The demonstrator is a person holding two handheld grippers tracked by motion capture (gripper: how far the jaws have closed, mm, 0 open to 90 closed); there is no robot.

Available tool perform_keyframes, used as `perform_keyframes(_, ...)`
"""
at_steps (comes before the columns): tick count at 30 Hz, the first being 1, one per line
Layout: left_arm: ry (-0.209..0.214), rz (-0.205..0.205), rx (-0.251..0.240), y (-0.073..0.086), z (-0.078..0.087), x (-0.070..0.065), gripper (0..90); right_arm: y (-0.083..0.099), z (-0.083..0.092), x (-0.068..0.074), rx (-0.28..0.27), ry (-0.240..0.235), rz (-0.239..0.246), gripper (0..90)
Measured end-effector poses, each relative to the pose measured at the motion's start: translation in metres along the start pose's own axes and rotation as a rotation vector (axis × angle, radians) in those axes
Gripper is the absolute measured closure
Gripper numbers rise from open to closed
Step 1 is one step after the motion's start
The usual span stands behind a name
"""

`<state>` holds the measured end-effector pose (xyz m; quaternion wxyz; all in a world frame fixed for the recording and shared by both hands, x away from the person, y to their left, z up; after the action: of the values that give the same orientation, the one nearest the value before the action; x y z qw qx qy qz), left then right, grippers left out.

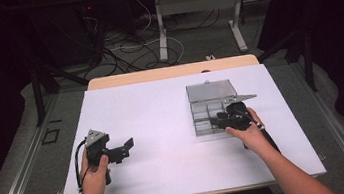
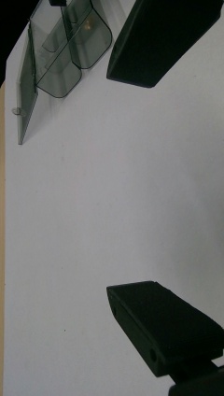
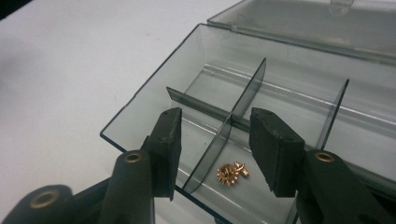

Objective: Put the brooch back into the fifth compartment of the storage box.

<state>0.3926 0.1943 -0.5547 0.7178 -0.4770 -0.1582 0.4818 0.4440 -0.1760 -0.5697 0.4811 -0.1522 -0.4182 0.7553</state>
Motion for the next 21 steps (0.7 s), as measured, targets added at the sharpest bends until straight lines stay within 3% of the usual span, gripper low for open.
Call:
perform_keyframes(9, 0.001, -0.003, -0.004, -0.001, 0.0, -0.001, 0.6, -0.013, 0.012, 0.003, -0.05, -0.028, 0.017, 44.4)
perform_keyframes(21, -0.004, -0.007, -0.007, -0.001, 0.002, 0.0, 0.5, -0.026, 0.039, 0.01, -0.09, -0.017, 0.06, 41.0)
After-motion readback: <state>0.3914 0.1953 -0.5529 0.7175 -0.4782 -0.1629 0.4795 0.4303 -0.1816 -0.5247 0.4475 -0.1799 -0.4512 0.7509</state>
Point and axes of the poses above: each handheld gripper's, and its own axes: z roughly backward along the jaws, y roughly out of its underside, x roughly to its left, the point moved 7 cm from there along -z, roughly forward along the jaws, and after that the axes turned 4 degrees about y, right-handed, at the moved point
